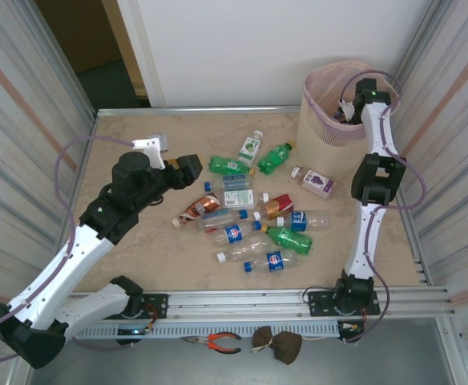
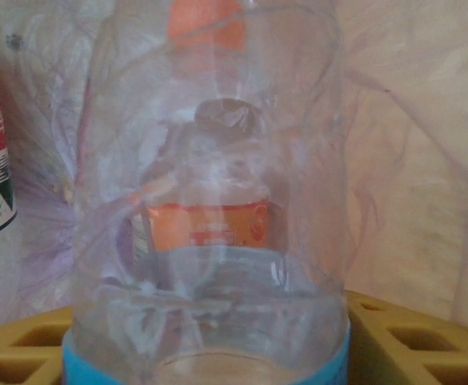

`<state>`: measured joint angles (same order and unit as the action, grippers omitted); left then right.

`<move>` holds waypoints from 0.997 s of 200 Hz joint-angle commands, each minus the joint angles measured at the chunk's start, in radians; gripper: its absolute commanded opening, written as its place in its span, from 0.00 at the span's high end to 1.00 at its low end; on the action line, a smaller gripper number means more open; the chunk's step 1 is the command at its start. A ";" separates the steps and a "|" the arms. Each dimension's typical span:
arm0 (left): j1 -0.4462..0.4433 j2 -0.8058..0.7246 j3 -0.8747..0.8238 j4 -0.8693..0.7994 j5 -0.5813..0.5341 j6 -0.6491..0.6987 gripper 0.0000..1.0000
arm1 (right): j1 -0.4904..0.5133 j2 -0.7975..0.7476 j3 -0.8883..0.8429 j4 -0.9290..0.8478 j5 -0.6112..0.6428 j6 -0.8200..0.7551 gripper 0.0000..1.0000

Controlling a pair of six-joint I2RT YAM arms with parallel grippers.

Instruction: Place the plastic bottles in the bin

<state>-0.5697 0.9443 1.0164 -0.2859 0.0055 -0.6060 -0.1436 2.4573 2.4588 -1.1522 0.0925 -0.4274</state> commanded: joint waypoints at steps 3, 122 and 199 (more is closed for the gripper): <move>-0.004 -0.010 -0.011 -0.003 -0.009 -0.002 0.26 | -0.007 0.036 -0.010 -0.018 0.007 0.014 0.29; -0.004 -0.014 -0.020 -0.038 -0.019 0.017 0.24 | 0.022 -0.124 -0.012 -0.021 0.018 0.024 0.09; -0.002 -0.001 -0.001 -0.105 -0.035 0.069 0.23 | 0.052 -0.272 -0.012 -0.033 0.052 0.023 0.02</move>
<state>-0.5697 0.9443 0.9993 -0.3527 -0.0025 -0.5804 -0.0990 2.2662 2.4439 -1.1572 0.1215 -0.4072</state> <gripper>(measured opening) 0.772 0.975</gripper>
